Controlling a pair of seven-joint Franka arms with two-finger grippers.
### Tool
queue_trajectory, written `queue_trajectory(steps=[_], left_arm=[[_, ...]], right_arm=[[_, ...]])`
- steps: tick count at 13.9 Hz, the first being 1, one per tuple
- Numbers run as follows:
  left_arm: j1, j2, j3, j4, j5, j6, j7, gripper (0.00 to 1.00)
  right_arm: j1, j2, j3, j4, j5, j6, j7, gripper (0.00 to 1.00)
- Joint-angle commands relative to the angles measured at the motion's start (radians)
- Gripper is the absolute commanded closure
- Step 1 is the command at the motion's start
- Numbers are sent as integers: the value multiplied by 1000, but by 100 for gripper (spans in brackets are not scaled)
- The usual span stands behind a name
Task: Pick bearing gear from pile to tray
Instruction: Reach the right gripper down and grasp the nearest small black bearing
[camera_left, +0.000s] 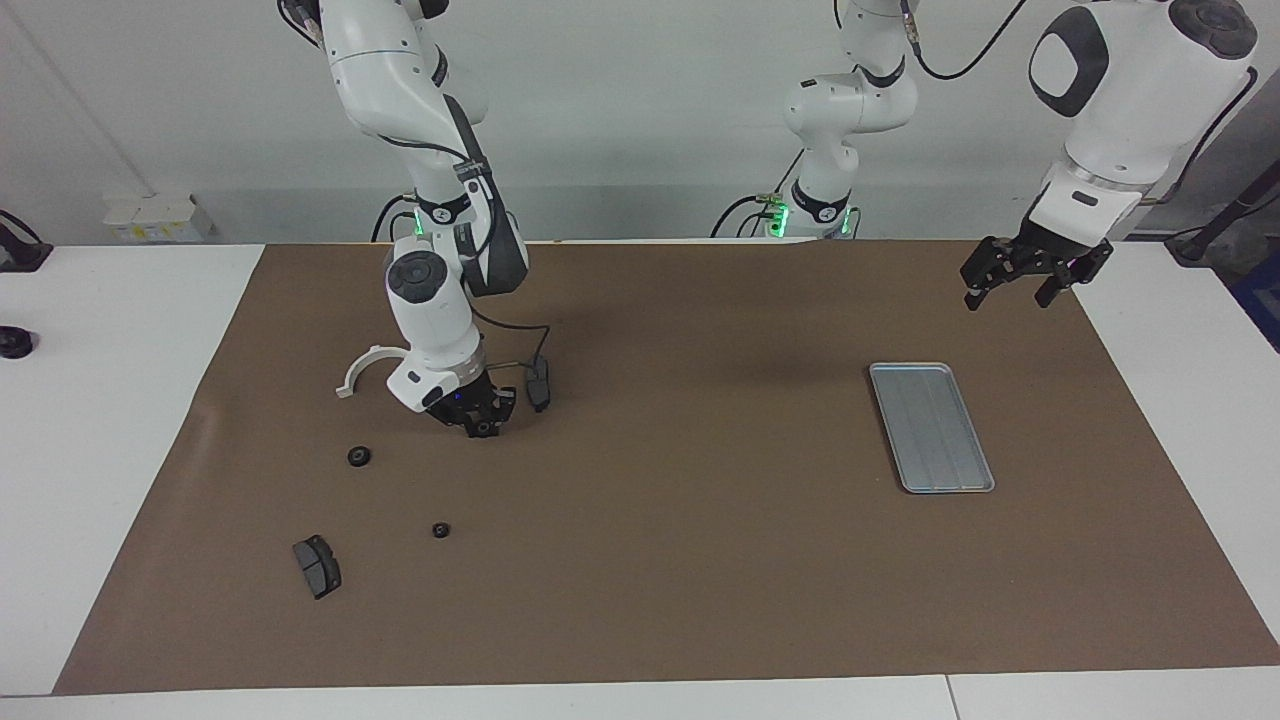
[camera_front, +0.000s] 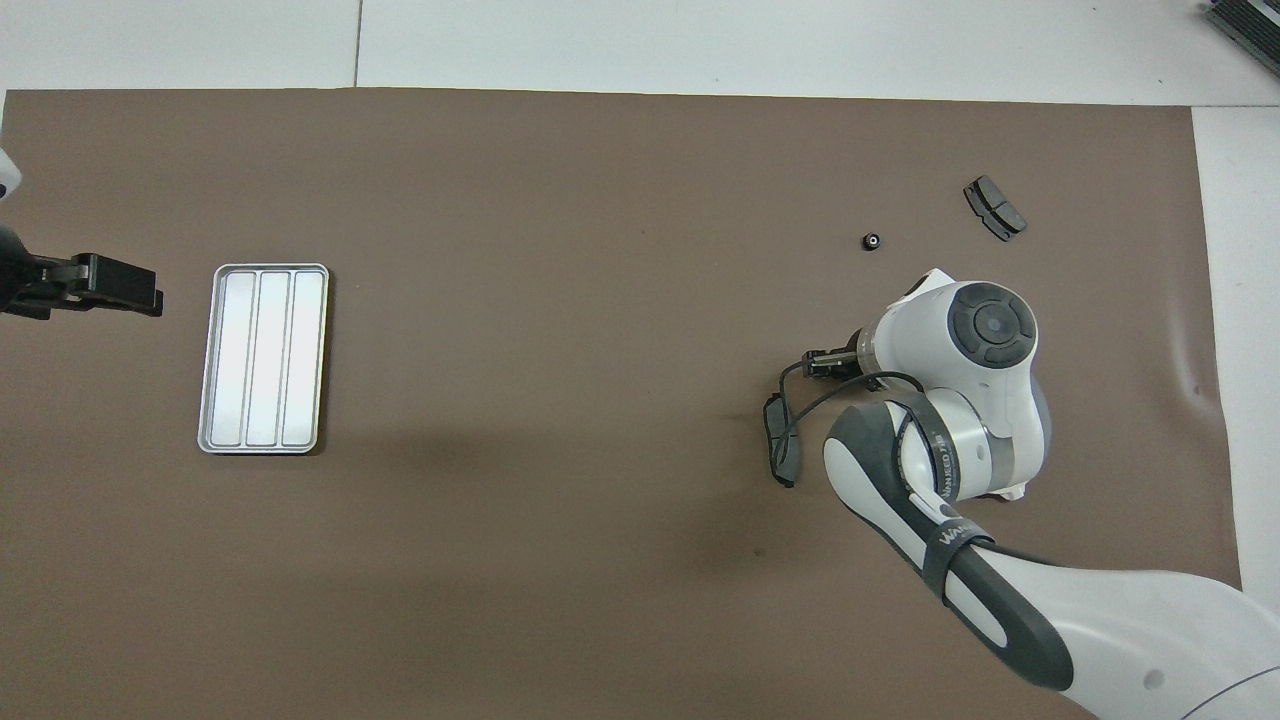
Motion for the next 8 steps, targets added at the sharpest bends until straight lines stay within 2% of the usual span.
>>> queue_trajectory(steps=[1,3,7,8], left_arm=[[8,-30,-7,-37,17,17,3,0],[8,-30,-7,-37,17,17,3,0],[9,-30,-7,-37,17,17,3,0],[9,-30,-7,-37,17,17,3,0]], right_arm=[[0,-7,6,7,24,10,20,100],[4,-7,8,40,24,1,52,100],[122,2,8,96,24,10,192,100],[171,25,8,133,22,6,248,100]])
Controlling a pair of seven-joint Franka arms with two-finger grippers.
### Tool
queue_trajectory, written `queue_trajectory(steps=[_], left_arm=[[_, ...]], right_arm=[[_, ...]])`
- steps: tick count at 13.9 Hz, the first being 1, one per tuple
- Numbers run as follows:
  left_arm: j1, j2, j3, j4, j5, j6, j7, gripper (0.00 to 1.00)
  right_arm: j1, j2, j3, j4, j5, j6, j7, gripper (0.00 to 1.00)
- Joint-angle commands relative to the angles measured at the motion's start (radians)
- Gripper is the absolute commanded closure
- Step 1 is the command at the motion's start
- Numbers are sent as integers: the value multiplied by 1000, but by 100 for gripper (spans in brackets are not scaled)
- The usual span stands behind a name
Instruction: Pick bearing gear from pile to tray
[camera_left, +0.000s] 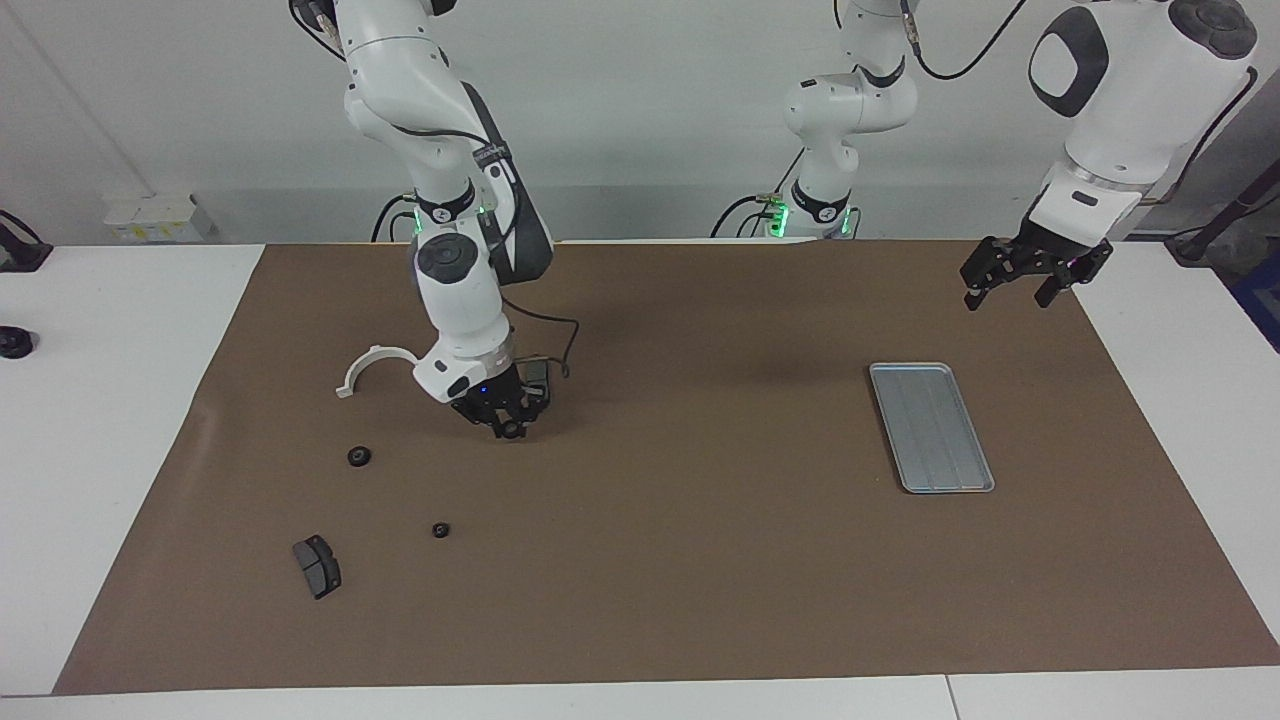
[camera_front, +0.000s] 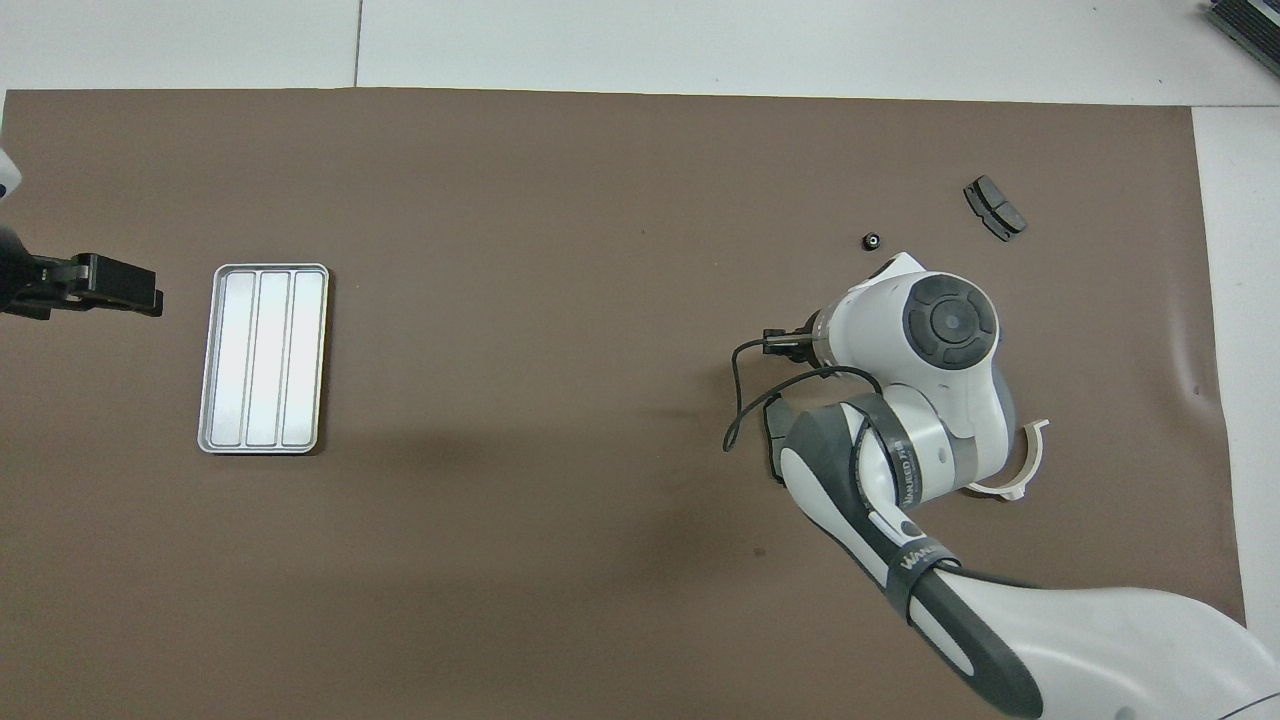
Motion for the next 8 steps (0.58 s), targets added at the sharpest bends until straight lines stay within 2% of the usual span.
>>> queue_trajectory(steps=[1,3,5,6,8], left_arm=[[8,-30,-7,-37,17,17,3,0],[9,-30,-7,-37,17,17,3,0],[8,-30,-7,-37,17,17,3,0],[8,-30,-7,-37,17,17,3,0],[8,-30,-7,-37,17,17,3,0]], right_arm=[[101,54,-1,95,10,-2,122,100],[198,117,-3,181,0,-23,237,100],[284,214,-6,316,-88,-95,376,100],[295,240,-2,362,-143,-111,459,100],[371,301,0,445,-158,-145,521,100]])
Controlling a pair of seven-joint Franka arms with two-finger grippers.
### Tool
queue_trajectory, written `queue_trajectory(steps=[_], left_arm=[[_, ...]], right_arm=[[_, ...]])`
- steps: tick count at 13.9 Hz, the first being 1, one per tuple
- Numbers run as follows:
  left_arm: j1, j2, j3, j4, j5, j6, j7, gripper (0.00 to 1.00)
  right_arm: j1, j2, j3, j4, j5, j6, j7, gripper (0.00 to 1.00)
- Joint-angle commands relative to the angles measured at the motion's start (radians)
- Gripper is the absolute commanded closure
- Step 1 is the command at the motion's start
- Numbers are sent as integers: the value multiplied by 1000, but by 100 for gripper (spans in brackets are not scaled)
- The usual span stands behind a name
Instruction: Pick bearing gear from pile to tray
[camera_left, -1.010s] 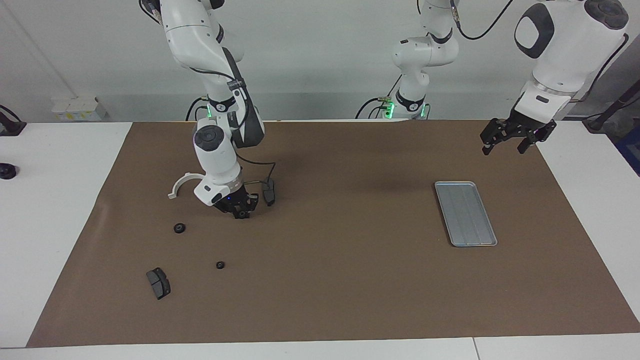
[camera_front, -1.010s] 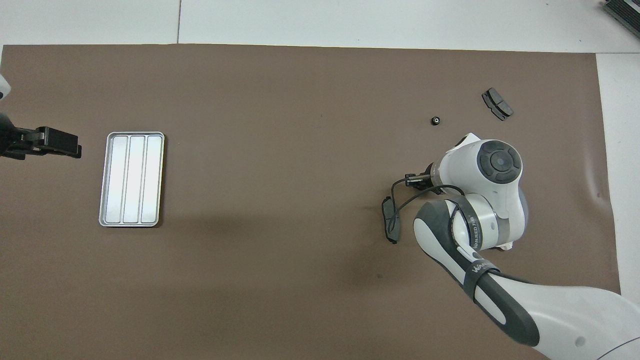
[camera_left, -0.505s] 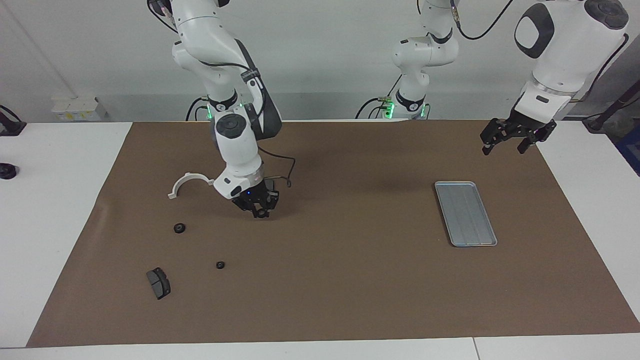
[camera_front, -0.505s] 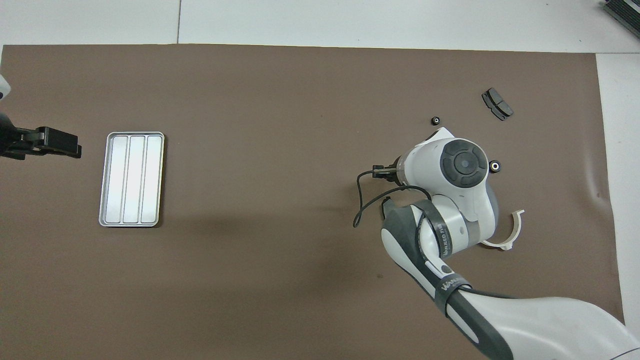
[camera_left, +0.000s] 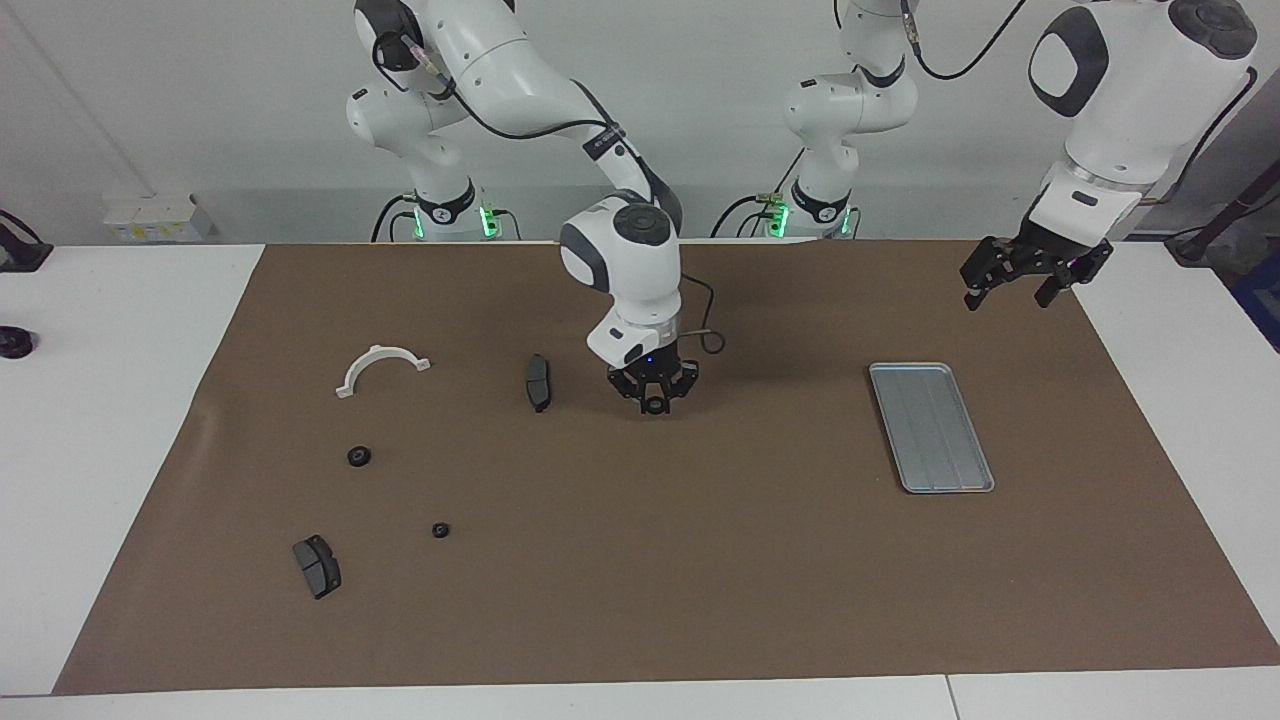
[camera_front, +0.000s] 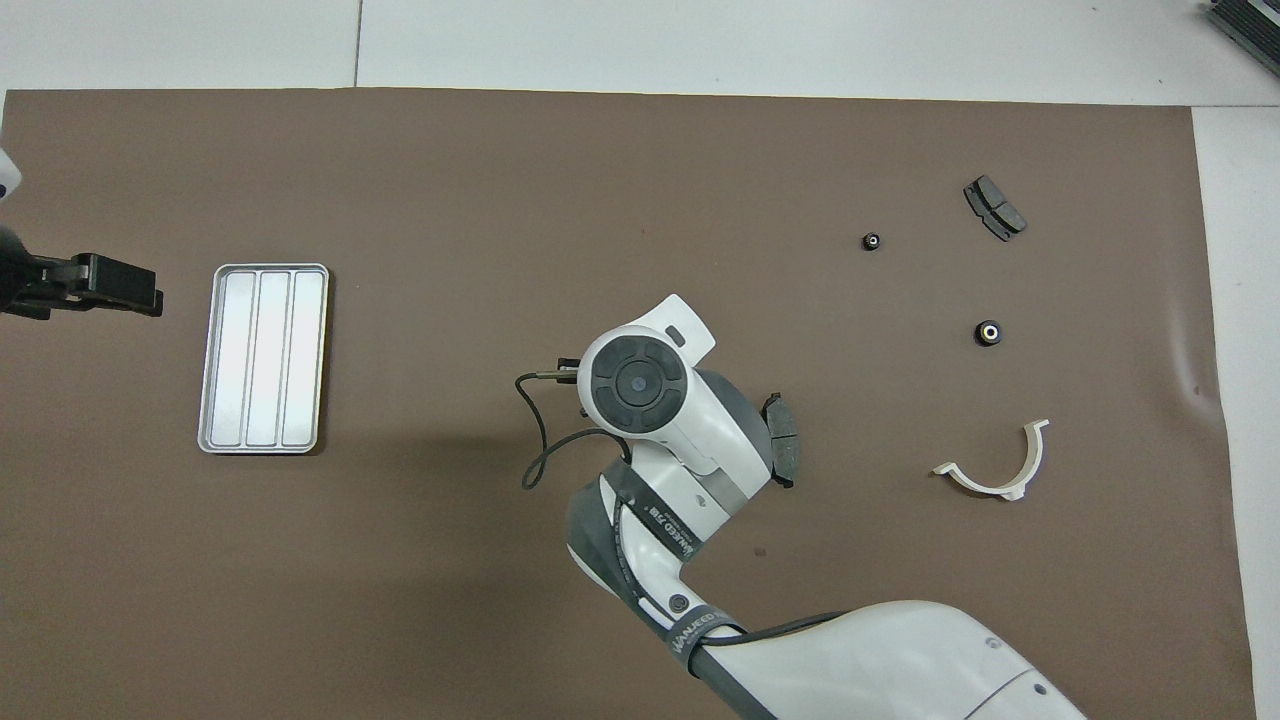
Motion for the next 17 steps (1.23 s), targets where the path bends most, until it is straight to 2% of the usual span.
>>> queue_trajectory(steps=[1,6,7,8,9,10,11,15,17], left_arm=[[9,-30,-6,-37,17,18,3,0],[9,-31,-6,-39,17,17,3,0],[9,-30,-6,-37,17,27,4,0],[9,-30,-6,-34,17,29,3,0],[9,-30,-5,-35,17,20,1,0],[15,-30,-5,-36,17,21,1,0],[27,-30,-5,-34,17,26,7,0],[26,-30,-6,-37,17,34,9,0],[14,-30,-6,-39,17,50,-7,0]], right_arm=[[55,97,-1,143,-28,-51,61,100],[103,95,-1,119,-30,-46,75,100],[104,92,-1,96,-31,-42,76,90],[107,89,-1,89,-31,-48,78,87],[110,89,-1,93,-31,-54,78,69],[110,89,-1,98,-23,-57,84,28],[110,89,-1,101,-23,-57,101,0],[55,34,-3,84,-23,-60,110,0],[-9,-30,-1,14,-25,-43,72,0]])
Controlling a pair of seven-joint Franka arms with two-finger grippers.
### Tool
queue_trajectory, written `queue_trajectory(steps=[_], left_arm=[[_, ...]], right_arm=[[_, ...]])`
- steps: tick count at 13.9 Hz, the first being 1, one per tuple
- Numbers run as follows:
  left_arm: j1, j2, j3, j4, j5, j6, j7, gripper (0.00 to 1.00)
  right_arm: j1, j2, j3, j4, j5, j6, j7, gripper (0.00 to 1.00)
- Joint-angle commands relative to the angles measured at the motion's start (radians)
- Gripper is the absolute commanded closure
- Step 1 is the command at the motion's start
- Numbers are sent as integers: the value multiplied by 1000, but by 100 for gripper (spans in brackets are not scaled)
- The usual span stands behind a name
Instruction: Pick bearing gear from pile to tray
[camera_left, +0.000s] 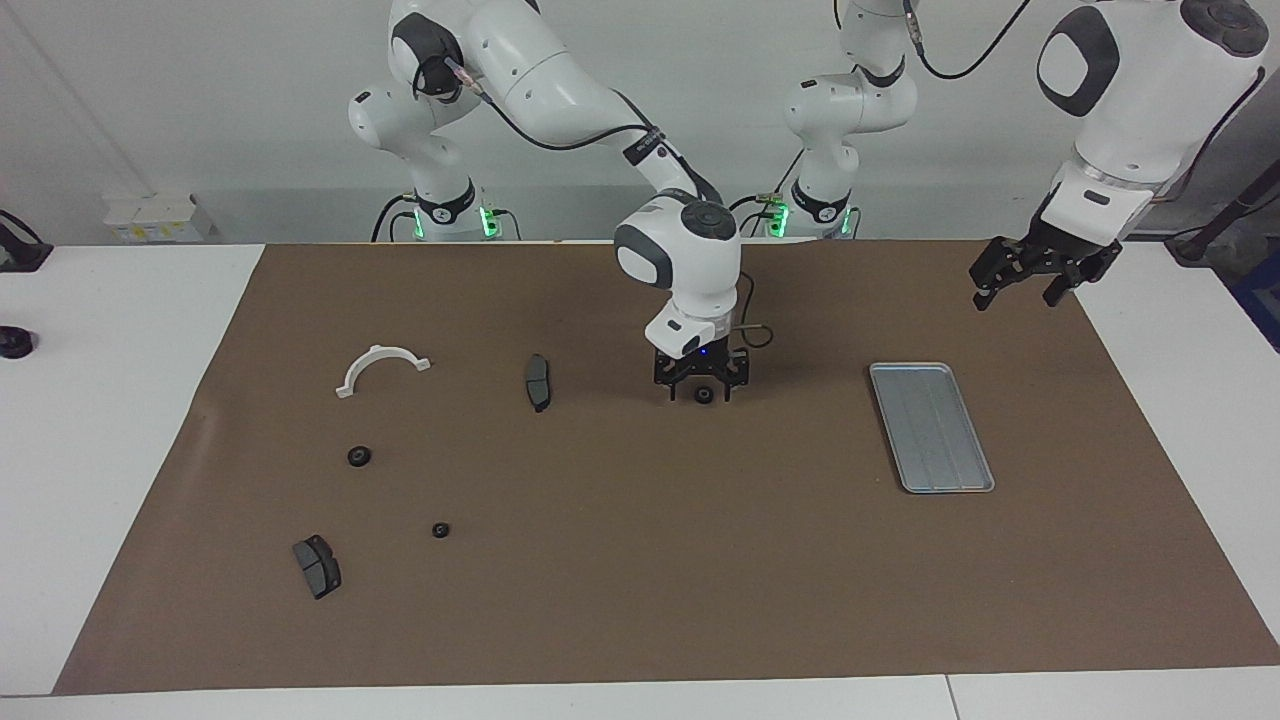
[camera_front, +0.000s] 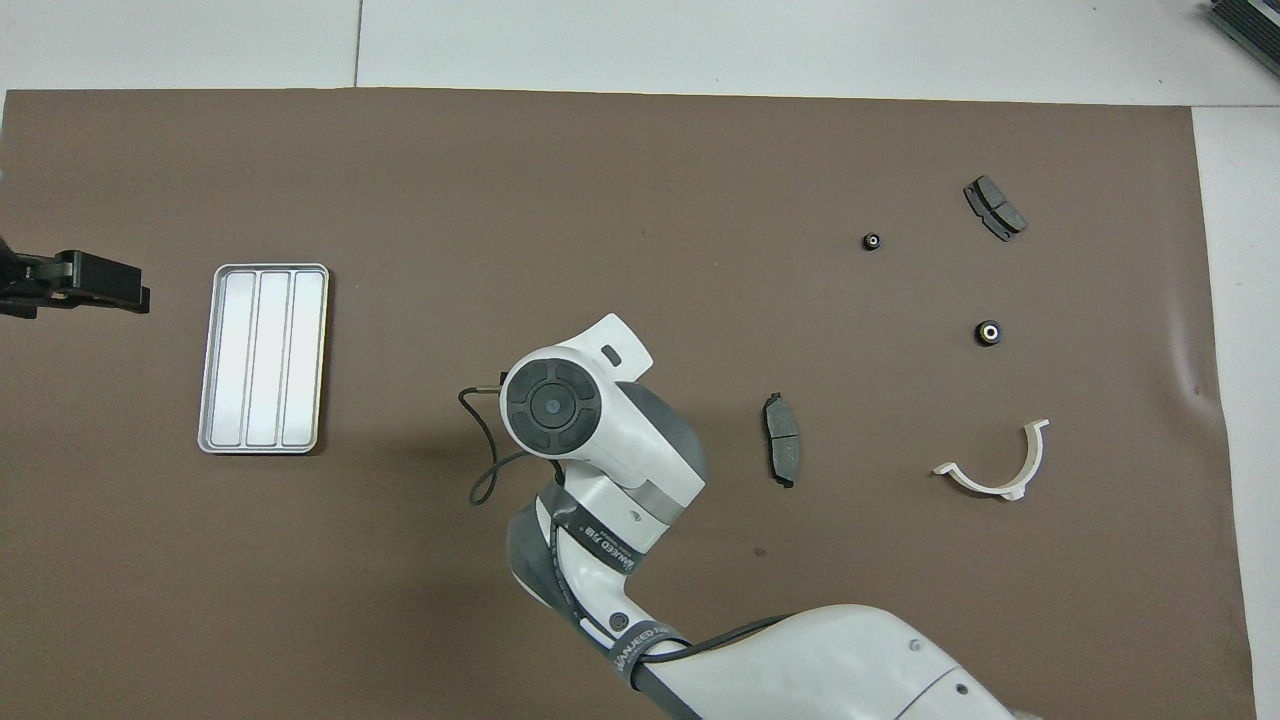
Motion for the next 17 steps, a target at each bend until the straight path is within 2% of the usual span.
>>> queue_trajectory(steps=[1,3,6,9,12,14,17], left_arm=[[-8,-29,-10,-39,15,35,-9,0],[-59,-23,-13,-36,15,29,-50,0],[-187,6,-14,-25,9,47,-260,0],[-304,62,-13,-19,13,73,-343,0],[-407,132,-13,-26,29,153,-480,0],[-444,146,-14,-78,30,215,-500,0],[-482,133,-14,-219,30,368,-531,0]], right_arm=[[-104,-125,13,-134,-15,7,-61,0],[-175,-200,15,-214,-6,9,-154,0],[-279,-285,16,-295,-1,6,-280,0],[-393,-326,15,-327,103,-26,-507,0],[-500,-330,15,-344,114,-37,-696,0],[-569,-328,15,-349,114,-30,-805,0],[-664,-317,15,-370,116,-5,-951,0]])
